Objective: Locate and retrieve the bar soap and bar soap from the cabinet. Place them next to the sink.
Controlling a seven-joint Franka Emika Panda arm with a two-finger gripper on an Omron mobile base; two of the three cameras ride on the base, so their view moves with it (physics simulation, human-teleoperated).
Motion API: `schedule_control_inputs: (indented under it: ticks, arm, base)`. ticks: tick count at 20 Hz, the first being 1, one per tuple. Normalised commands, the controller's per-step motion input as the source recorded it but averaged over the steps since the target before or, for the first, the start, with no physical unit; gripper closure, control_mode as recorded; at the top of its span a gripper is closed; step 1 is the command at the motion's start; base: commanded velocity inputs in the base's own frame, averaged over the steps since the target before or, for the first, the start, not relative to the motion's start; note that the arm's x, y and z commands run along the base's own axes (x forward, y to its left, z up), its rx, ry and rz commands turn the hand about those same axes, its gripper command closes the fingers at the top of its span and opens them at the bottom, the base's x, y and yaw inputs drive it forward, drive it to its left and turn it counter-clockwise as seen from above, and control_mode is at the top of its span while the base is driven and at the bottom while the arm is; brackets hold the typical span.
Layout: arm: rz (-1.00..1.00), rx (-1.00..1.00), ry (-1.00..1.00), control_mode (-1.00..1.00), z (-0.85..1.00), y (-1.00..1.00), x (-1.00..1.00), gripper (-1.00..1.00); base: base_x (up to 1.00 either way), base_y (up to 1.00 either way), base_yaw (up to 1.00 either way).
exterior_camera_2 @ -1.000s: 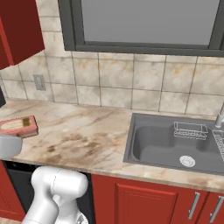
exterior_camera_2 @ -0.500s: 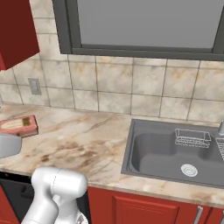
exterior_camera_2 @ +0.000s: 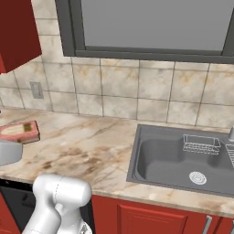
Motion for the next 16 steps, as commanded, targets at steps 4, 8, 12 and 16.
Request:
schedule_control_inputs:
  ticks: [4, 8, 12, 16]
  arm:
    - [0.0, 0.0, 0.0, 1.0, 0.0, 0.0, 0.0, 1.0]
    - [0.0, 0.01, 0.01, -1.0, -0.1, -0.12, 0.1, 1.0]
    - [0.02, 0.05, 0.2, -1.0, -0.33, -0.53, 0.71, 1.0]
    - [0.1, 0.03, 0.18, -1.0, -0.19, -0.39, 0.83, 1.0]
  base:
    - [0.0, 0.0, 0.0]
    - [0.09, -0.03, -0.01]
    - [0.0, 0.0, 0.0]
    - [0.0, 0.0, 0.0]
